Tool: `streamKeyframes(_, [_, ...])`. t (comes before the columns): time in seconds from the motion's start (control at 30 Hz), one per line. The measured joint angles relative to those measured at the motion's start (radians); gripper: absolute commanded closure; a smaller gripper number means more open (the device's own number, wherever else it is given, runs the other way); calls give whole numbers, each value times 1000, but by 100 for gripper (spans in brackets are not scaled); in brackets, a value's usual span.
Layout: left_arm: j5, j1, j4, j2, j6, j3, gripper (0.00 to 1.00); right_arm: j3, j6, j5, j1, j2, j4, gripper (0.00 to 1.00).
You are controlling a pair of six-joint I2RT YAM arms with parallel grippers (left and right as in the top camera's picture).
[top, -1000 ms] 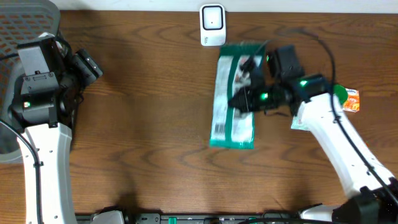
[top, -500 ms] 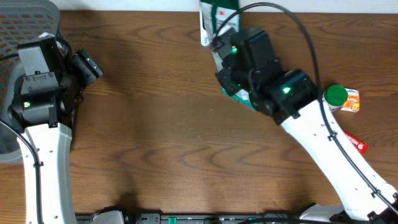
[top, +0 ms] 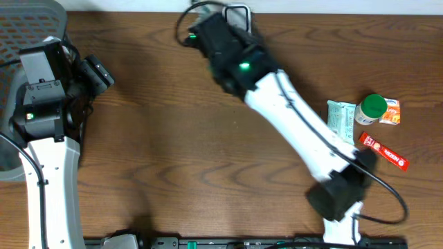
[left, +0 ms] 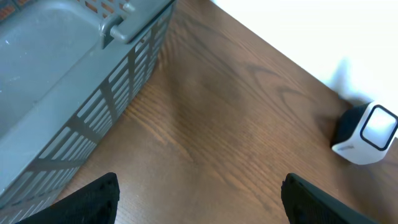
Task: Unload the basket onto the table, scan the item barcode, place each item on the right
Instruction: 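Carry the glove package up to the white scanner with the right gripper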
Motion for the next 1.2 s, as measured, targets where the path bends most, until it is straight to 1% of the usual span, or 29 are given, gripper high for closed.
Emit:
streamKeyframes(0.07, [0, 0, 0, 0, 0, 0, 16, 20, -103, 73, 23, 48, 97, 99])
streamKeyframes(0.13, [0, 0, 0, 0, 0, 0, 16, 29, -233, 151, 40, 93, 238, 99])
streamKeyframes(0.3, [0, 0, 0, 0, 0, 0, 16, 47, -581, 293, 45, 236, 670, 99])
streamKeyframes(0.4, [0, 0, 0, 0, 0, 0, 16, 49, -793, 322, 28, 335, 884, 99])
streamKeyframes(0.5, [0, 0, 0, 0, 0, 0, 16, 50, -968, 314, 2, 429, 1020, 99])
streamKeyframes(0.6, [0, 0, 0, 0, 0, 0, 16, 49, -1094, 283, -33, 518, 1136, 99])
streamKeyframes(0.73, [0, 0, 0, 0, 0, 0, 16, 48, -1169, 220, -74, 591, 1250, 99])
streamKeyframes(0.9, [0, 0, 0, 10, 0, 0, 16, 47, -1149, 133, -92, 597, 1273, 99])
streamKeyframes(1.2, [0, 0, 0, 15, 0, 0, 16, 47, -1081, -21, -90, 597, 1186, 99])
